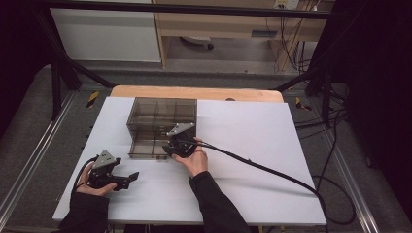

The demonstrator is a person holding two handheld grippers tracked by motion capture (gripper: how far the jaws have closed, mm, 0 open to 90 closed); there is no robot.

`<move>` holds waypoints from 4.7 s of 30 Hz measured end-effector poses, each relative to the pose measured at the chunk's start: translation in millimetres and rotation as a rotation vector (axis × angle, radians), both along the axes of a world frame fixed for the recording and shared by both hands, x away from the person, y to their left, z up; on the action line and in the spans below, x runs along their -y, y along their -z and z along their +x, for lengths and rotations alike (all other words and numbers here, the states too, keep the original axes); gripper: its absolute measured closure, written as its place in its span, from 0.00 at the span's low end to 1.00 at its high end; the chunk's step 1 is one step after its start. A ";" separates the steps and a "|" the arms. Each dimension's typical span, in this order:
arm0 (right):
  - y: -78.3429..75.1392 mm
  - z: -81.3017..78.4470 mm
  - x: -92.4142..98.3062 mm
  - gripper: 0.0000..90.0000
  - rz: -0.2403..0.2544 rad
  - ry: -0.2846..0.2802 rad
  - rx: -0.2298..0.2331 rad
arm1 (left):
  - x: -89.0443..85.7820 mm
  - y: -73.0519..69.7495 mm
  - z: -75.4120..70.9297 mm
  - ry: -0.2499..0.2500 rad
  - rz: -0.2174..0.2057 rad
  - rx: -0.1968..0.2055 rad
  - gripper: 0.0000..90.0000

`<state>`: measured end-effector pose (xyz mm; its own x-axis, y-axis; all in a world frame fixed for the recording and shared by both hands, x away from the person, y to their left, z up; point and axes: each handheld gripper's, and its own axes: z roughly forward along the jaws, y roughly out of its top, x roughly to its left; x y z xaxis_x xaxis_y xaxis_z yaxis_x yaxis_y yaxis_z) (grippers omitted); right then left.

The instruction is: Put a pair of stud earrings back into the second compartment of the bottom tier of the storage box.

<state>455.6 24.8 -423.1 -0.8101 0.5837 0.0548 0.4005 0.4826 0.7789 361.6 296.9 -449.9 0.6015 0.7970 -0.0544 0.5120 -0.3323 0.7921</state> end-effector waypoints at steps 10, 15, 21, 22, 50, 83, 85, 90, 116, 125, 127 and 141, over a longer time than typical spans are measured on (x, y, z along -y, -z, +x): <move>-22.4 -16.2 7.5 0.51 -0.014 -0.002 0.014 | 0.0 -0.2 -0.2 -0.001 -0.007 0.000 0.07; -31.8 -24.5 13.5 0.42 -0.026 -0.005 0.016 | -0.1 -0.3 -0.2 -0.001 -0.008 0.001 0.07; -35.8 -29.5 27.2 0.34 -0.022 0.033 0.039 | -0.2 -0.4 -0.2 -0.002 -0.008 0.001 0.07; -36.4 -30.3 29.5 0.33 -0.025 0.038 0.040 | -0.2 -0.3 -0.2 -0.002 -0.008 0.001 0.07; -41.9 -39.5 113.9 0.03 -0.036 0.165 0.021 | -0.4 -0.5 -0.3 -0.003 -0.010 0.000 0.07; -8.2 -47.6 224.2 0.04 -0.020 0.377 -0.041 | 0.5 -0.4 -0.5 -0.001 -0.007 -0.002 0.07; -5.9 -47.6 228.3 0.04 -0.011 0.389 -0.043 | 0.5 -0.5 -0.4 -0.001 -0.007 -0.001 0.07; 0.9 -46.9 234.6 0.05 -0.022 0.404 -0.056 | 0.3 -0.9 -0.6 -0.001 -0.009 0.001 0.07; 16.6 -47.1 247.4 0.57 -0.087 0.459 -0.072 | 0.4 -1.0 -0.6 0.001 -0.011 0.001 0.07; 18.9 -45.8 246.8 0.69 -0.098 0.446 -0.092 | 0.3 -0.9 -0.5 0.001 -0.010 0.001 0.07; 18.9 -45.7 246.6 0.72 -0.094 0.443 -0.096 | 0.5 -0.8 -0.4 0.000 -0.011 0.001 0.07; 21.5 -43.5 245.9 0.82 -0.102 0.442 -0.111 | 0.6 -0.7 -0.4 0.000 -0.011 0.001 0.07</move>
<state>412.2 -221.1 -444.5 -0.4753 0.8783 0.0514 0.6629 0.3191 0.6773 361.1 296.3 -449.2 0.6018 0.7962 -0.0626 0.5112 -0.3238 0.7961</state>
